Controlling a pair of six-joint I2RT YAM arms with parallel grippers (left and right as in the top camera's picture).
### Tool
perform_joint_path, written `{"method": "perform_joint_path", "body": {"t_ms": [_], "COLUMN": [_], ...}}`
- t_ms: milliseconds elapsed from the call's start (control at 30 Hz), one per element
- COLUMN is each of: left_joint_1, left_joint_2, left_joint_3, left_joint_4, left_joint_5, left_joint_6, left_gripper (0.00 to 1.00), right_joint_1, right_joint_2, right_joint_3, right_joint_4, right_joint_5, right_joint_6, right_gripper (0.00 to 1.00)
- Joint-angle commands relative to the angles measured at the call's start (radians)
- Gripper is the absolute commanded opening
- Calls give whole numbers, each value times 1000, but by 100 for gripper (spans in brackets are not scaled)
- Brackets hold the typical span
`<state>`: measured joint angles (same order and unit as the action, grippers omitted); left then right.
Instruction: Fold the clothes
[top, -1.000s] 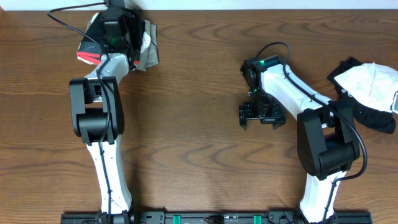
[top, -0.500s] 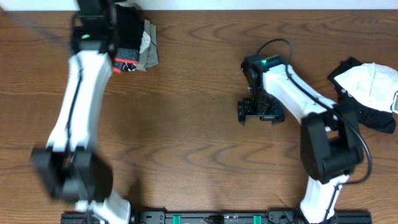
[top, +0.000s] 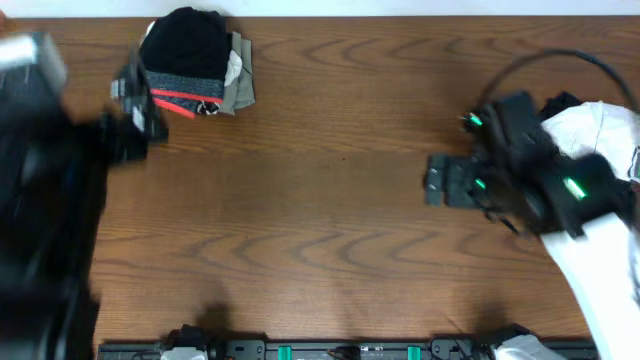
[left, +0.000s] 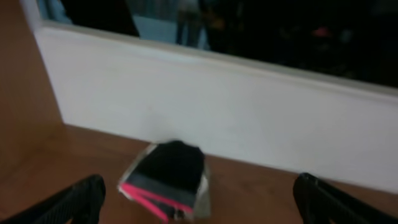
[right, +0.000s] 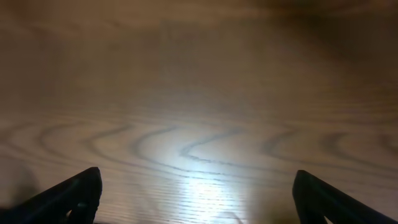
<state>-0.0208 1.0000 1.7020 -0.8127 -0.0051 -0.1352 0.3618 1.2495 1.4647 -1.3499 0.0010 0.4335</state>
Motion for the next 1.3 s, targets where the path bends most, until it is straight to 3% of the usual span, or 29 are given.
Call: {"method": "perform_joint_path", "body": {"t_ms": [0,200,667,933,1267], "left_joint_1": [2,2,2,2,2], "left_joint_2": [-101,-260,-559,-562,-562], "left_joint_3": [-20,-153,-670,-812,-822], "left_joint_4": [-93,-125,-51,-35,-38], "left_joint_5": [175,383,521,520,518], "left_joint_6": [-13,-13,-62,-66,-66], "left_gripper": [98,98,98,98,98], "right_joint_1": [6,6,6,6,6], "right_joint_2": [-154,-394,-856,-908,-908], "right_joint_3": [1,-6,-261,-302,-302], "right_joint_4": [-30,-79,-57,121,92], "right_joint_5": [70,163,183,290,287], "right_joint_6": [64,98,163,161,164], "right_gripper": [96,96,96,99,99]}}
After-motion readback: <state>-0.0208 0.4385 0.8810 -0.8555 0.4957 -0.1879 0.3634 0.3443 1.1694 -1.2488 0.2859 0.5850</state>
